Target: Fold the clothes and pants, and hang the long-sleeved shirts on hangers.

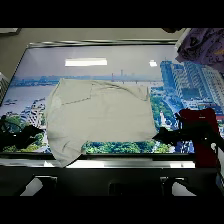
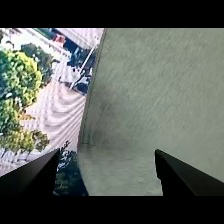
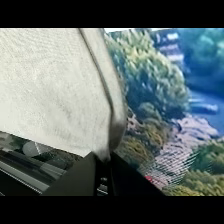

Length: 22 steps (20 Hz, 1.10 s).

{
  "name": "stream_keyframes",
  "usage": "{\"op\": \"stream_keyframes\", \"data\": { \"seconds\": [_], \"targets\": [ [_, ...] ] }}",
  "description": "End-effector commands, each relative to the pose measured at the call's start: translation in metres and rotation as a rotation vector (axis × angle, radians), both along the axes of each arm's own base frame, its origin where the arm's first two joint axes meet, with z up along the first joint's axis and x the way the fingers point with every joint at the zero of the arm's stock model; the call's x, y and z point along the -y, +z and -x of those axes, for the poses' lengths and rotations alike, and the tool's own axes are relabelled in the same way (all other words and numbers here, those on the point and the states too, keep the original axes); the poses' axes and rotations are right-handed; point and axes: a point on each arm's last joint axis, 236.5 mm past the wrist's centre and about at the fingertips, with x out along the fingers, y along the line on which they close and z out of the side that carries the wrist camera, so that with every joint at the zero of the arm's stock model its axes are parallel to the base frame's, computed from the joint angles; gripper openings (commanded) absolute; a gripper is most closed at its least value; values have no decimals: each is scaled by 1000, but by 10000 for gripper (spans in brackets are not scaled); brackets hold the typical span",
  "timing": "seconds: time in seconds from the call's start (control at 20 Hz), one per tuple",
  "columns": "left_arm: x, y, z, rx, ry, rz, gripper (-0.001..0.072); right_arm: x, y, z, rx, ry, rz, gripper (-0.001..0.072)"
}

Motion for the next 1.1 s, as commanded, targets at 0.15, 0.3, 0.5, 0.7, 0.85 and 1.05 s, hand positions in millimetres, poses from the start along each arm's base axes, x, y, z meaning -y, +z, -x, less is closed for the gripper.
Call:
{"op": "stream_keyframes", "data": {
  "seconds": [0.15, 0.3, 0.5, 0.7, 0.85, 1.05],
  "targets": [
    [21, -29, 11, 3, -5, 68, 672, 0, 4, -2, 14, -1, 3, 32],
    [19, -35, 11, -9, 4, 70, 671, 0, 4, -2, 18, 2, 4, 32],
    [24, -47, 5, -22, -11, 77, 671, 0, 4, -2, 17, 3, 3, 32],
    [42, -61, 9, -69, -66, 117, 495, 0, 4, -2, 16, 2, 2, 32],
    [45, -59, 5, -62, -48, 142, 18, -1, 5, -1, 13, 6, -4, 31],
    [55, -23, -29, 52, -69, 210, 15, -7, 28, -19, 121, 5, -8, 29]
  ]
}}
